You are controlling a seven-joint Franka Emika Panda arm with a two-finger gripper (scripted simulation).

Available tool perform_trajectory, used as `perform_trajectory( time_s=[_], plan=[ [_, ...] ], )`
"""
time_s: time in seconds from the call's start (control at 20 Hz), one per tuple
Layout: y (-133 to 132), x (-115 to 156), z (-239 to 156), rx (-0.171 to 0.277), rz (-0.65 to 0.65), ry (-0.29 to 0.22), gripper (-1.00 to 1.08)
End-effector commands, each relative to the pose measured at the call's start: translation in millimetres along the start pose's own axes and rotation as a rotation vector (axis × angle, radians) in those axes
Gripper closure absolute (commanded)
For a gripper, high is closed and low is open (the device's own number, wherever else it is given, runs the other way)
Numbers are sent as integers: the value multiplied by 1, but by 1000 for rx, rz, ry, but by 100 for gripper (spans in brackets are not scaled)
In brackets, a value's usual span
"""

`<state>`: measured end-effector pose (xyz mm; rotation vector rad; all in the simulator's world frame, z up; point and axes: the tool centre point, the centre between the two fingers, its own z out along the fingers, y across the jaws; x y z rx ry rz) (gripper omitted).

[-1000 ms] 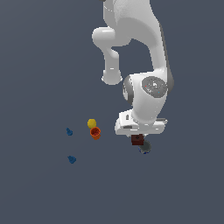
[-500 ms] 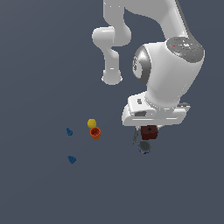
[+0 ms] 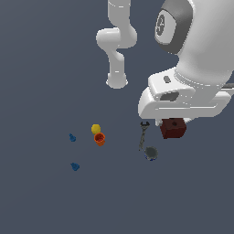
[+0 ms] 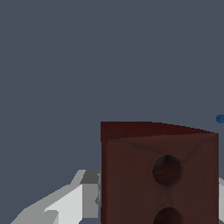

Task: Pick up a designated object from a clutter of objects.

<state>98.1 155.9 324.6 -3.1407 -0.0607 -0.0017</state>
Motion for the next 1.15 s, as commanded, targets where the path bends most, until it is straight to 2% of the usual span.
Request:
perform_trajectory(
  time_s=[0.0, 0.5, 1.1],
  plan=[
    [-4, 5, -21, 0, 0, 0, 108],
    [-15, 19, -74, 0, 1, -1, 108],
    [-19, 25, -91, 0, 1, -1, 108]
  ],
)
